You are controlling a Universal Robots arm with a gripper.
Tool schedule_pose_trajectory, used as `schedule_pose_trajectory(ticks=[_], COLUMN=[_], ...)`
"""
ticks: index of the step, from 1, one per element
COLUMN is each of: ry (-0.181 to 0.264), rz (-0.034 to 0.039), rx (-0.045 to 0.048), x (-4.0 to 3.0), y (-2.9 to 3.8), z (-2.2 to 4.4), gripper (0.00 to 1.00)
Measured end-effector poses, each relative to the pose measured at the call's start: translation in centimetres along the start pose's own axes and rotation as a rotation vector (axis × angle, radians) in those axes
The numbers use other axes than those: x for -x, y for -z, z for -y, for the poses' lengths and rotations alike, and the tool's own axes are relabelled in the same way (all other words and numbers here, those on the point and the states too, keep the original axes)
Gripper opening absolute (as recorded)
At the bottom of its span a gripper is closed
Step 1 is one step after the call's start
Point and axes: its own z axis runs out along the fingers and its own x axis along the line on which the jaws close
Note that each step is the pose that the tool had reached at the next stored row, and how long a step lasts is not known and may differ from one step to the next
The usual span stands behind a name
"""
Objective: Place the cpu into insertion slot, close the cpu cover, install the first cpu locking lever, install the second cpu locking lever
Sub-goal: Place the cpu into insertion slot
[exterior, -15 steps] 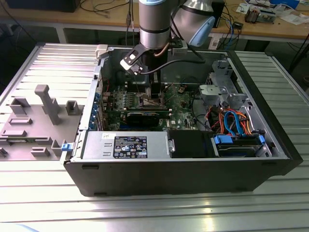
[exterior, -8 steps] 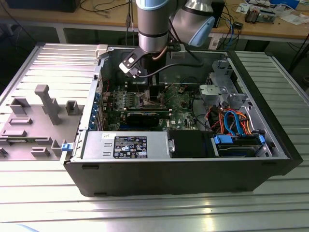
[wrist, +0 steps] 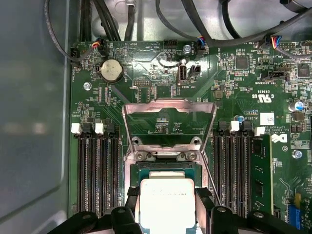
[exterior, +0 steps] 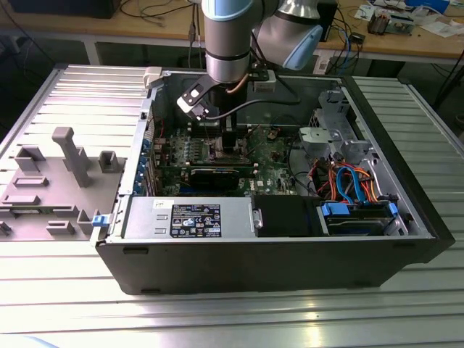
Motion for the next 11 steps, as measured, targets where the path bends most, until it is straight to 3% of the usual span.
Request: schedule_pose_trajectory(ticks=[8,9,11], ry=[0.000,0.000,-0.002], rz=[-0.0002,-0.0001,0.0006], rx=[0.0001,0.0000,0.0000], x=[0.00,0.00,0.01], y=[-0.26,-0.41,-1.50], z=[0.02,0.03,0.09], gripper=[0.54,0.54,0.54])
